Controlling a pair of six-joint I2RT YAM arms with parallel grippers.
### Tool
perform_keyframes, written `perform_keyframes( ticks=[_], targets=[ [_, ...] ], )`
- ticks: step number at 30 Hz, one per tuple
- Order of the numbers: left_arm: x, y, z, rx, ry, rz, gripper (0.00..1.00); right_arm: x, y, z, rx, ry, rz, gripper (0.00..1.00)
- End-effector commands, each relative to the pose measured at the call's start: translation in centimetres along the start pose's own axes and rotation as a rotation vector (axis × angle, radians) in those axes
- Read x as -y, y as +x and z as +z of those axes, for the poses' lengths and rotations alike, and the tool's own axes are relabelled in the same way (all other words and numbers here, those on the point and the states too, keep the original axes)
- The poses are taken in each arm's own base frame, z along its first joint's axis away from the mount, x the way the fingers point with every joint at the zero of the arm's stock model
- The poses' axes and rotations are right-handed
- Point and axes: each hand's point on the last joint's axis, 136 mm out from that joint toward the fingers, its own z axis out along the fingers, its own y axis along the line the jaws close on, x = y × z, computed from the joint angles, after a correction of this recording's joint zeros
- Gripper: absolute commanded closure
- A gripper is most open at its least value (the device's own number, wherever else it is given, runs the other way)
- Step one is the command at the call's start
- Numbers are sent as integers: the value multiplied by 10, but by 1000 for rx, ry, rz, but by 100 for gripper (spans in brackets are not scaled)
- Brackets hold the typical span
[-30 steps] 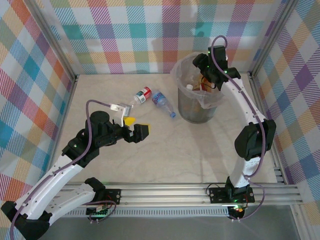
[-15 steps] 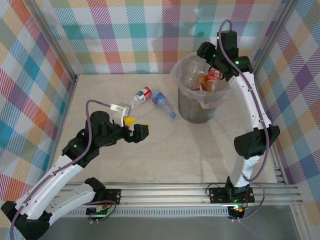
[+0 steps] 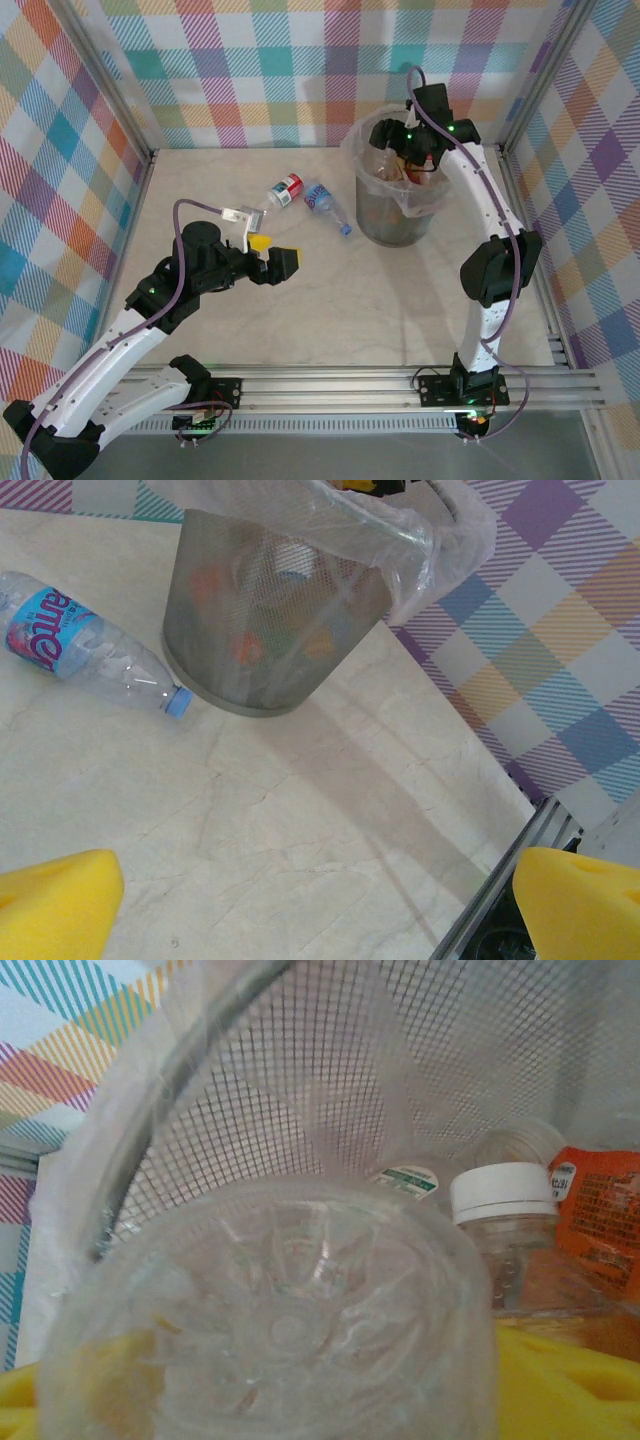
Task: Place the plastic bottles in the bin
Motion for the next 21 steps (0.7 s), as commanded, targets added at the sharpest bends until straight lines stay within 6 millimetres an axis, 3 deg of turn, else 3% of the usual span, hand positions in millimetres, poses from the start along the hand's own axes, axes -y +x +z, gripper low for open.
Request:
perform_keyframes(
  ticks=[1,7,17,21],
  targets=[
    [6,-3,1,1,21,-9,0,-17,-4,-16,26,-64,-57,23],
    [6,-2,2,-5,20,-14,0,-11,-12,-19,69,-17,-22,40],
    [5,-2,0,-8,10,-13,0,0,-32,-28,61,-22,128,46],
    [5,-2,0,-7,10,-14,0,-7,-37,-31,59,-72,164,45]
  ],
)
